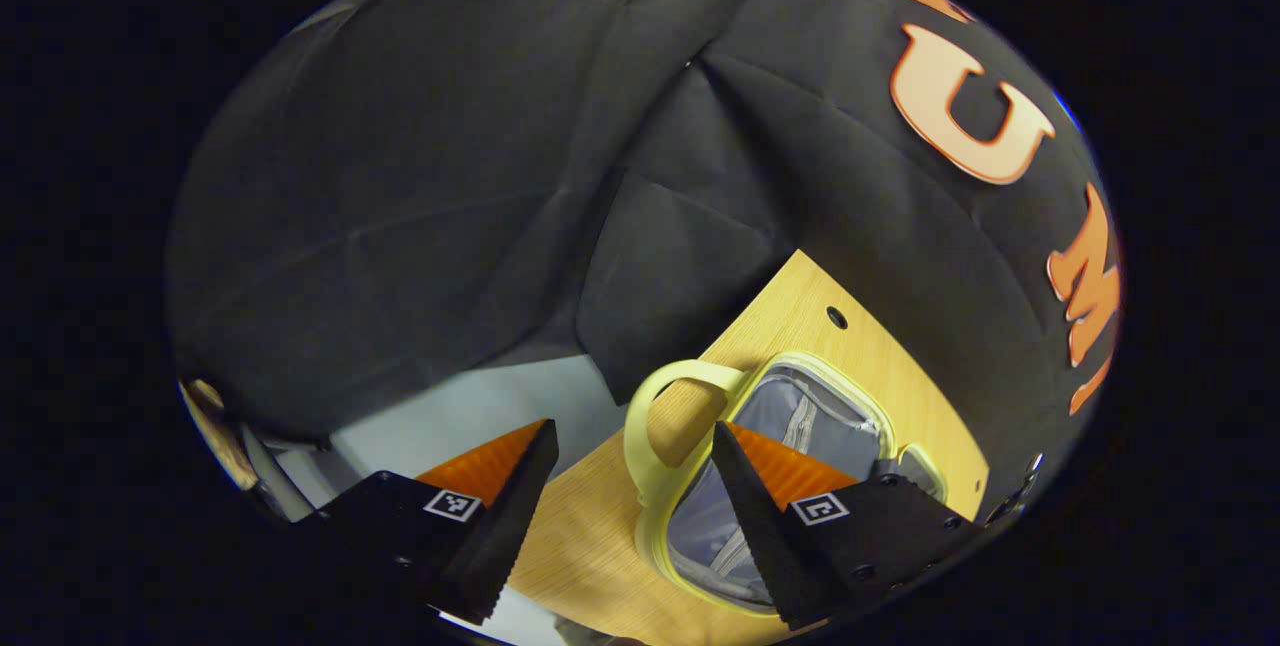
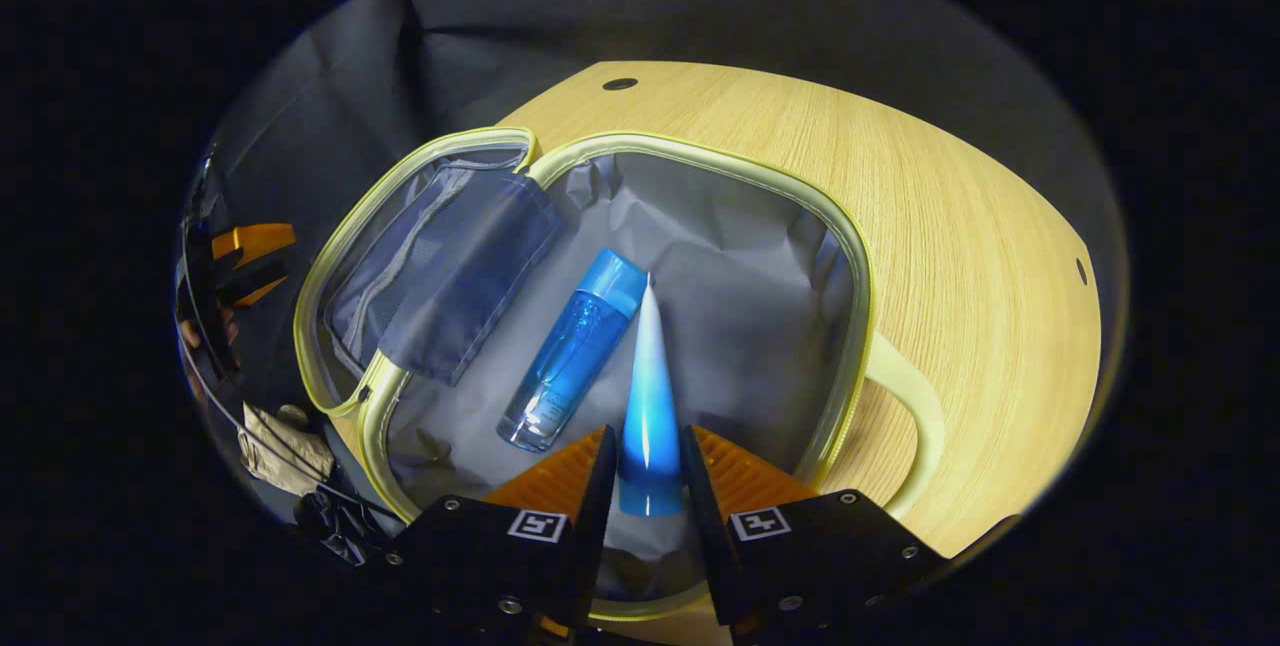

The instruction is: First open the suitcase, pack the skin care products into it, and then close the suitcase.

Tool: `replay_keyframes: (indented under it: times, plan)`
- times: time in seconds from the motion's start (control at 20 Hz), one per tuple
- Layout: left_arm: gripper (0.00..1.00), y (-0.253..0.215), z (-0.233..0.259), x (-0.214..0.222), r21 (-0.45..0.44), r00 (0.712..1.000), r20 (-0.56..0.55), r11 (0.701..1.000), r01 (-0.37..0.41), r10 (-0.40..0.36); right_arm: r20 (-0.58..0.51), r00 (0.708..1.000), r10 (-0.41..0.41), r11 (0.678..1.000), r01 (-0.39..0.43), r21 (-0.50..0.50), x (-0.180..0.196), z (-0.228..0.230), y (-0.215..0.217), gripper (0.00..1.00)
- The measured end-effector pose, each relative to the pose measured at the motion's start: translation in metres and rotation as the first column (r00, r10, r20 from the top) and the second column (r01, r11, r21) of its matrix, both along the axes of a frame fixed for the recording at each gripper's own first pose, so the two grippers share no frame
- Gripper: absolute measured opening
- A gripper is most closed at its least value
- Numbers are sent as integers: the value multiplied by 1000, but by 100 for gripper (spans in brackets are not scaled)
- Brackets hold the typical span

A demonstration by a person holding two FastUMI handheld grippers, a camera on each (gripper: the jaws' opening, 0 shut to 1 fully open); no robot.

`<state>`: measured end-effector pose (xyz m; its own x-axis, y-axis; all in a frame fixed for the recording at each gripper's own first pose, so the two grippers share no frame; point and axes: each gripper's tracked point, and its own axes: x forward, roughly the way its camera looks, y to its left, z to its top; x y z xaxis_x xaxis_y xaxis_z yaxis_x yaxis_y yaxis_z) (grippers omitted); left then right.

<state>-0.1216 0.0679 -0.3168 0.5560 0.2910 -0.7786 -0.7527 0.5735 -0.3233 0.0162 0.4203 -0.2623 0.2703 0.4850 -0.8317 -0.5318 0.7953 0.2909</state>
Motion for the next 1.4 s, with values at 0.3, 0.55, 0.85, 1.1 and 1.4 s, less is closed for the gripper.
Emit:
replay_keyframes:
  times: [0.3,0.55,0.85,1.1,1.4]
  plan:
    - [95,0,-46,14,-196,1000,-11,981,-10,8,127,988,-84,994,73,83,23,44,-24,72]
    - [73,-8,-76,26,-317,999,-23,948,-28,21,340,908,-244,964,188,189,63,107,-74,83]
    - [24,-20,-91,42,-385,1000,6,923,-2,5,555,776,-299,954,242,175,88,159,-133,84]
    - [11,-17,-78,46,-311,997,48,948,66,-54,587,728,-354,935,295,198,92,176,-163,85]
    - [2,-17,-36,55,-214,985,117,966,148,-125,617,700,-360,931,310,192,93,177,-178,85]
